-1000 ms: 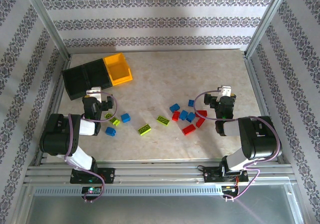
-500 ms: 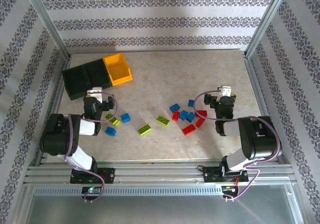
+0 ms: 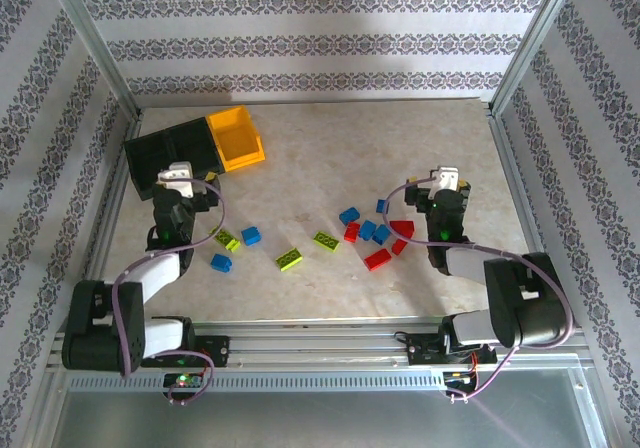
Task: Sort the legos into containers by color
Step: Move the container to the top-center of the table.
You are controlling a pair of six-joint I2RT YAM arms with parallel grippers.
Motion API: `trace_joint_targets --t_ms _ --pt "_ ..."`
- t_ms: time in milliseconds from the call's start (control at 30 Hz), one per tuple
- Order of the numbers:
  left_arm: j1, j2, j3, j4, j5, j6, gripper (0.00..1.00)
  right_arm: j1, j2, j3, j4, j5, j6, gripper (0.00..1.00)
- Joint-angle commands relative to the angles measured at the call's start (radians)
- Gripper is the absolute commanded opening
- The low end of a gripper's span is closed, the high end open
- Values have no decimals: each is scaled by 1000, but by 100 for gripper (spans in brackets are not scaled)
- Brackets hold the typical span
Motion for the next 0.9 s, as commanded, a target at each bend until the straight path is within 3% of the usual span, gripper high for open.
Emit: trace_joint_targets --t_ms 0,300,667,867 --pt "-11 -54 78 -185 -55 -64 99 39 -57 41 -131 100 -25 98" --pt "-10 83 413 -600 -105 -236 99 109 -130 113 -323 225 11 98" --pt "-10 527 929 -987 -34 -305 99 109 -198 113 -412 257 45 98" --pt "-10 714 1147 -1092 6 -349 100 102 -192 118 -421 254 56 98"
